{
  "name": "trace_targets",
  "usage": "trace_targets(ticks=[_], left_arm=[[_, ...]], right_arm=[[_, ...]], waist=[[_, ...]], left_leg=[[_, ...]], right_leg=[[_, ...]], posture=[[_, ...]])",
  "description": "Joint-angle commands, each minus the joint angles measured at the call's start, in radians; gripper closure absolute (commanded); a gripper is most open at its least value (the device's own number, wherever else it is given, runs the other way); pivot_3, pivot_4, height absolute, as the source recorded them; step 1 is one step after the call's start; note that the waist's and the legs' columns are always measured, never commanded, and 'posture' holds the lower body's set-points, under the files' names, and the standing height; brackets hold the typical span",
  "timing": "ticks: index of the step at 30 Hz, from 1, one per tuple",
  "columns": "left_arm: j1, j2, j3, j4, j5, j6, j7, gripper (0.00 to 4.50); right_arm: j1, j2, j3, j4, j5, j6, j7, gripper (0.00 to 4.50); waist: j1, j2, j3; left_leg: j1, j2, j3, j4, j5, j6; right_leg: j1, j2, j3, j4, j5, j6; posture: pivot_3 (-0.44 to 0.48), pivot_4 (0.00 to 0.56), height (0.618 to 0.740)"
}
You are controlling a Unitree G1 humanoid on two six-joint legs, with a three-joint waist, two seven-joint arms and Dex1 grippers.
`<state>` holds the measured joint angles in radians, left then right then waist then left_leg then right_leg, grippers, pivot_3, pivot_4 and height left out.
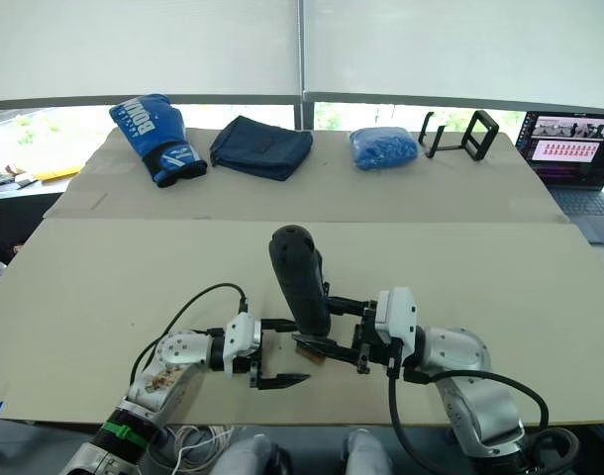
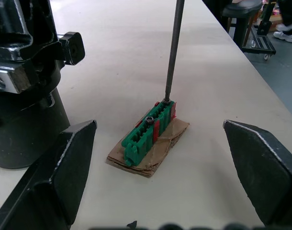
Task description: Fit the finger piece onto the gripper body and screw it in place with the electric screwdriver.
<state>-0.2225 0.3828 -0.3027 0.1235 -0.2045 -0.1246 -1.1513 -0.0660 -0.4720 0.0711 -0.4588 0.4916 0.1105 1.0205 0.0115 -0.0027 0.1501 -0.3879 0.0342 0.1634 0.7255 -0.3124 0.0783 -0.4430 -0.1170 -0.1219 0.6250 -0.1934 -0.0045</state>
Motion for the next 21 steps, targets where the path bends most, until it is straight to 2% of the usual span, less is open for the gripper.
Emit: trace_targets(ticks=[1,21], left_arm=[[0.027,0.003,-0.023,0.029,0.009,0.019,-0.008,0.00],[0.022,0.003,-0.026,0.029,0.011,0.021,-0.008,0.00]], right_arm=[[-0.008,0.011,-0.006,-0.018,0.013,-0.045,-0.005,2.59],[0.010,0.002,0.001,-0.015,0.019,-0.040,0.006,2.59]], waist=[[0.000,0.000,0.000],[0.000,0.000,0.000]], left_leg=[[0.000,0.000,0.000,0.000,0.000,0.000],[0.000,0.000,0.000,-0.001,0.000,0.000]], right_leg=[[0.000,0.000,0.000,0.000,0.000,0.000],[0.000,-0.005,-0.001,0.000,0.000,0.000]], posture=[[0.000,0.150,0.740],[0.000,0.150,0.740]])
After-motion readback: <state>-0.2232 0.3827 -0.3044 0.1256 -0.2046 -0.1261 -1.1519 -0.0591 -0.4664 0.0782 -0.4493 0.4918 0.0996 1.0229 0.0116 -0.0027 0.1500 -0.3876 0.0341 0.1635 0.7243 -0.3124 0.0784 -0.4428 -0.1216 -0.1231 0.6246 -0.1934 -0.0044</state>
